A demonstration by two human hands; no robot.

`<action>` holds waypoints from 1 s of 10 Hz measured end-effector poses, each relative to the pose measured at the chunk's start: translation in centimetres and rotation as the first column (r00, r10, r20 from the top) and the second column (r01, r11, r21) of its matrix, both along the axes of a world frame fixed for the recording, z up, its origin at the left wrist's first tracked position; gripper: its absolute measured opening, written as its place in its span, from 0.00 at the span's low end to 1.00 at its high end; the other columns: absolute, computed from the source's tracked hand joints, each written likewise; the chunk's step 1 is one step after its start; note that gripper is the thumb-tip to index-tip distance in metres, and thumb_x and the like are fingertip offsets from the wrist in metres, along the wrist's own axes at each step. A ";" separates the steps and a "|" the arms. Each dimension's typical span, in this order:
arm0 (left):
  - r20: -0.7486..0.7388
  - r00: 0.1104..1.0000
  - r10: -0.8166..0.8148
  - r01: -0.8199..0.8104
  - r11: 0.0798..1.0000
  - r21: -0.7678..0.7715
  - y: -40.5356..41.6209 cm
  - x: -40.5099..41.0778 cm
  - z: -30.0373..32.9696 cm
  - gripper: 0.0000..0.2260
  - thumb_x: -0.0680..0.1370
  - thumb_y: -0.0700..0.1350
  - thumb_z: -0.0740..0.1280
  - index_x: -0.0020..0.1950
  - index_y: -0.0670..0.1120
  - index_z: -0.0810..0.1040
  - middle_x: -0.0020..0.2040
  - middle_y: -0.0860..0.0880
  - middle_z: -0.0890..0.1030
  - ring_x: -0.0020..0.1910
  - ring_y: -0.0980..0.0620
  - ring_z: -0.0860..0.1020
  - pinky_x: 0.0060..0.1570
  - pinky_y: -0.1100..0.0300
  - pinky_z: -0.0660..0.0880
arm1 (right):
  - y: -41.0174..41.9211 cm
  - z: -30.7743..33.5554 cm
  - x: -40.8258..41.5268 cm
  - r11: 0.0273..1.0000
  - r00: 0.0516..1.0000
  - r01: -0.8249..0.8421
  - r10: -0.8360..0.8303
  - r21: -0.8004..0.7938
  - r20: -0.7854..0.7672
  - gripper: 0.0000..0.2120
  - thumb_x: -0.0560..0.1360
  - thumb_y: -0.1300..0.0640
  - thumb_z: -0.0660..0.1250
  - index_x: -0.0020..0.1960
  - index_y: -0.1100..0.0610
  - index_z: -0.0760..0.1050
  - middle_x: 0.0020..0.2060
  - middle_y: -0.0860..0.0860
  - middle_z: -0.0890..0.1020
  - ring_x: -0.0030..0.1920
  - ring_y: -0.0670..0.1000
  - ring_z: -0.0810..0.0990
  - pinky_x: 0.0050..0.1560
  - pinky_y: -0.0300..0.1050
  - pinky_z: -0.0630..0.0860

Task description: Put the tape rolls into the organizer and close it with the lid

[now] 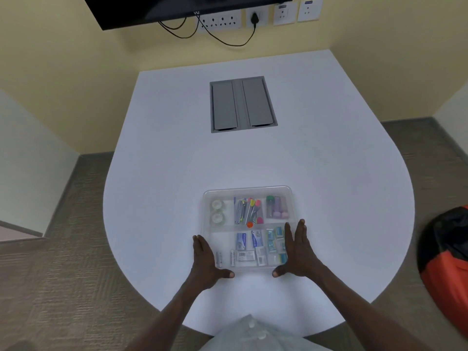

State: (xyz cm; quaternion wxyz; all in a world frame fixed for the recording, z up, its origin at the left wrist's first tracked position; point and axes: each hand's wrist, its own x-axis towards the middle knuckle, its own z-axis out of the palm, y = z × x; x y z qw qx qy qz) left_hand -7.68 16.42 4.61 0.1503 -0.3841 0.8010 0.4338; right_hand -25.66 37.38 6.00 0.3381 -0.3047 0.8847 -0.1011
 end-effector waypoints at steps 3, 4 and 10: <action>-0.009 1.000 0.030 -0.030 0.999 -0.011 0.5 0.2 -0.4 0.68 0.65 0.50 0.82 0.75 0.37 0.26 0.78 0.40 0.27 0.80 0.45 0.31 0.80 0.51 0.40 | -0.7 -0.1 0.6 0.998 0.998 0.055 -0.055 -0.004 -0.041 0.67 0.61 0.41 0.78 0.76 0.59 0.31 0.71 0.69 0.28 0.74 0.68 0.32 0.76 0.59 0.45; -0.002 1.000 0.031 -0.031 0.999 -0.023 0.8 0.2 0.2 0.67 0.66 0.50 0.82 0.76 0.37 0.27 0.79 0.40 0.28 0.80 0.44 0.31 0.80 0.51 0.40 | -0.7 0.2 0.6 0.998 0.998 0.056 -0.056 0.008 -0.042 0.66 0.61 0.41 0.78 0.76 0.59 0.31 0.71 0.69 0.29 0.74 0.68 0.32 0.76 0.59 0.46; -0.267 0.933 -0.240 0.050 0.824 -0.565 -1.6 -4.3 4.8 0.46 0.73 0.74 0.36 0.80 0.43 0.35 0.81 0.47 0.32 0.81 0.50 0.33 0.79 0.53 0.39 | -4.4 4.3 -1.7 0.945 0.808 -0.078 -0.127 -0.318 -0.576 0.36 0.80 0.37 0.44 0.78 0.61 0.45 0.78 0.59 0.43 0.78 0.56 0.42 0.78 0.57 0.49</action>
